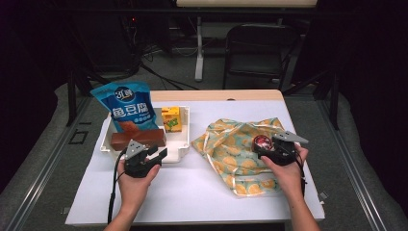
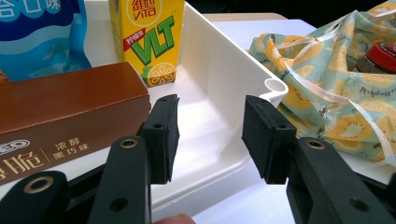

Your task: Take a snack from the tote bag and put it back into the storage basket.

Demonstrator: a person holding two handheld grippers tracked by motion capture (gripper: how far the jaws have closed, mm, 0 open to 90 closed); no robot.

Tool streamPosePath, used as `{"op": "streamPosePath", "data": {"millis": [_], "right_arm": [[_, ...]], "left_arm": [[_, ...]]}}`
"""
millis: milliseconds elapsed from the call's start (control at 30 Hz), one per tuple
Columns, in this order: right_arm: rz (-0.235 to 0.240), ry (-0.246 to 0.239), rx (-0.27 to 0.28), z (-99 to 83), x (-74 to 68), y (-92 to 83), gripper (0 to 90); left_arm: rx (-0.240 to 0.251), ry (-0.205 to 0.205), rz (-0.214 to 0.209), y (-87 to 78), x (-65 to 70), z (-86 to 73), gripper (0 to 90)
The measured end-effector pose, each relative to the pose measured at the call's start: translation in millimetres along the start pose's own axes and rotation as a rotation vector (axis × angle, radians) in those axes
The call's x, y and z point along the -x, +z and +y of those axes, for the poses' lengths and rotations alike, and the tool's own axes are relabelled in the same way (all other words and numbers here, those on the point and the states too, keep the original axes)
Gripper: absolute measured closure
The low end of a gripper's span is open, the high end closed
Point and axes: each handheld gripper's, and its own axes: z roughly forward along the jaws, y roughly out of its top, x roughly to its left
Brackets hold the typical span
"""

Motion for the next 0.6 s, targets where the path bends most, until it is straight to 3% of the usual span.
{"op": "streamPosePath", "data": {"millis": [133, 267, 500, 600], "right_arm": [[0.015, -0.038, -0.069, -8.6, -2.0, 6.9, 16.5], [-0.007, -0.045, -0.106, -13.0, -1.8, 15.3, 20.2], [-0.047, -0.05, -0.091, -15.6, -4.3, 17.0, 24.8], [-0.029, -0.026, -0.088, -14.3, -4.2, 14.2, 24.9]], "left_arm": [[0.001, 0.0, -0.004, -0.2, 1.0, -0.9, 55.9], [0.0, -0.005, -0.007, 0.9, 0.3, -1.4, 55.9], [0.0, -0.002, -0.009, 0.4, -0.3, -0.7, 55.9], [0.004, -0.001, -0.011, 0.0, 0.5, -0.2, 55.9]]}}
